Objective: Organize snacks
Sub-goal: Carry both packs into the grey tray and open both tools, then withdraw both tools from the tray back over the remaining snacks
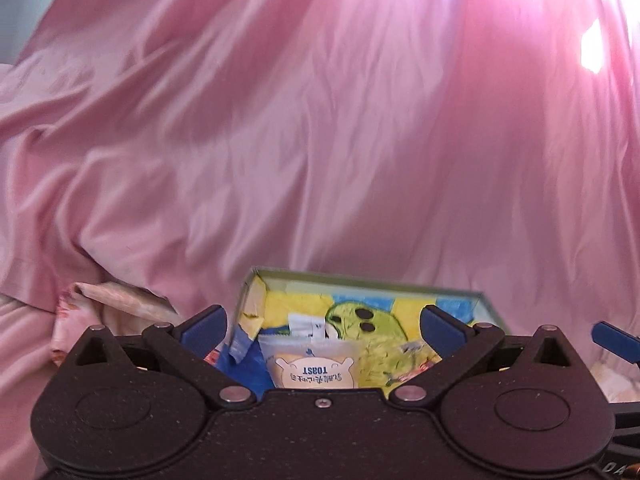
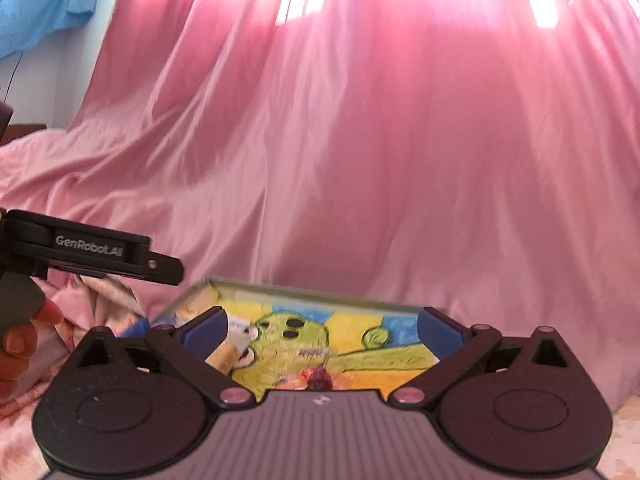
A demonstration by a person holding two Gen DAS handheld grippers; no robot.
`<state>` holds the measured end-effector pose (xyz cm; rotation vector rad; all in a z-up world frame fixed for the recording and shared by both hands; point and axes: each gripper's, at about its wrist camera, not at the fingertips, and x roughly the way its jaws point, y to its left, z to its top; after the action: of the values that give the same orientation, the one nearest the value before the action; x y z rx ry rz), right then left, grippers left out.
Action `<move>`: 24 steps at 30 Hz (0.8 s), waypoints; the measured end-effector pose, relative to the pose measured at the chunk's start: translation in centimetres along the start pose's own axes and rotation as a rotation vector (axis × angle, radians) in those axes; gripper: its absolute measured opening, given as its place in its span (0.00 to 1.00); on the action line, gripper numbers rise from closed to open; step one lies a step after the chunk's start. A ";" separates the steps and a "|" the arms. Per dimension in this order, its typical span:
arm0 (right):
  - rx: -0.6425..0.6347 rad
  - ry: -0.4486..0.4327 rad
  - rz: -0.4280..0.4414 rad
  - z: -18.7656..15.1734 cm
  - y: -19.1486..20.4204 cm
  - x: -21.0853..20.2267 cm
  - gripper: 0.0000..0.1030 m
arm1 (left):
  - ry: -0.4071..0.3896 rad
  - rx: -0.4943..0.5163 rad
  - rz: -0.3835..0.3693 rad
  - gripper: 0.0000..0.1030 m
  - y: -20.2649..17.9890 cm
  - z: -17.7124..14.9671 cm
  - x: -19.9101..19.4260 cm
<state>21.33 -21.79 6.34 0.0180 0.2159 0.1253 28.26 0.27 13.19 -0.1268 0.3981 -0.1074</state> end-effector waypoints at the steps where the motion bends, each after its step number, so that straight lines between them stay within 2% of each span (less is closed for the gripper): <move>1: 0.003 -0.014 -0.005 0.3 0.0 -0.7 1.00 | -0.015 -0.001 0.002 0.99 0.1 0.0 -0.9; 7: 0.020 -0.080 -0.039 1.0 0.5 -5.6 1.00 | -0.074 -0.011 0.007 0.99 1.0 -0.9 -5.9; 13: -0.031 -0.152 -0.111 -0.9 1.6 -10.2 1.00 | -0.108 -0.010 0.021 0.99 1.7 -3.6 -9.9; 24: -0.028 -0.099 -0.119 -5.9 3.1 -15.2 1.00 | -0.085 -0.005 0.036 0.99 2.3 -9.0 -14.0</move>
<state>4.98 -20.62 3.91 -0.0160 0.1157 0.0092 12.06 3.41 9.95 -0.1287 0.3161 -0.0654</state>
